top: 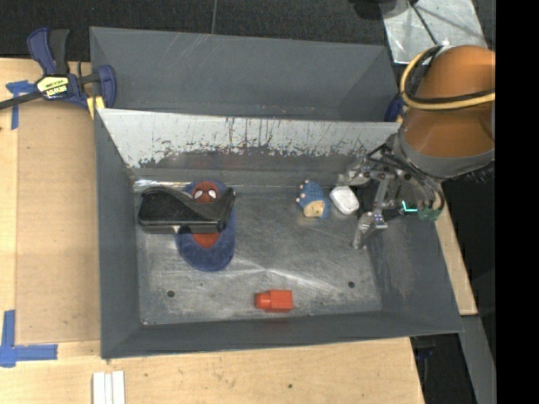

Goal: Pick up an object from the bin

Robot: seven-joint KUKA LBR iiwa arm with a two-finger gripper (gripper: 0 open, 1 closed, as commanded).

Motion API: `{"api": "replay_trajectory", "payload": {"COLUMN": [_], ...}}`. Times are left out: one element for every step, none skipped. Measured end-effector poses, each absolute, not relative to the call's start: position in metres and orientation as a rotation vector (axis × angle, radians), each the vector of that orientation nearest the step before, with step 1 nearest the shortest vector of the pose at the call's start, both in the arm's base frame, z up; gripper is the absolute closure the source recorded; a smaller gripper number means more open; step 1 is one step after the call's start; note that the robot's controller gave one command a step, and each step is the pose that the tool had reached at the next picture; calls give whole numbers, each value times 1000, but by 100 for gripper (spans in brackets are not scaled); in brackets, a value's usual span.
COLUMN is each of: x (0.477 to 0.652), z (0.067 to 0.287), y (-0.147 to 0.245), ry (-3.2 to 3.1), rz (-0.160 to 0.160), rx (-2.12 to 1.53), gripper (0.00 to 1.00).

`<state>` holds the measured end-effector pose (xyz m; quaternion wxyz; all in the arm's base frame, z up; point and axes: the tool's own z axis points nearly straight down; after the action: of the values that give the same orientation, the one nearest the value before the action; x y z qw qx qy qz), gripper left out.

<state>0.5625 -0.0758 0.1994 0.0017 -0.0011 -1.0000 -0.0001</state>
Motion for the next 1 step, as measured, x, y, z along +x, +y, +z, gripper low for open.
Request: {"api": "replay_trajectory", "payload": {"x": [564], "z": [203], "y": [-75], "ry": [-3146], "rz": [1], "rx": [1], "gripper": [100]}}
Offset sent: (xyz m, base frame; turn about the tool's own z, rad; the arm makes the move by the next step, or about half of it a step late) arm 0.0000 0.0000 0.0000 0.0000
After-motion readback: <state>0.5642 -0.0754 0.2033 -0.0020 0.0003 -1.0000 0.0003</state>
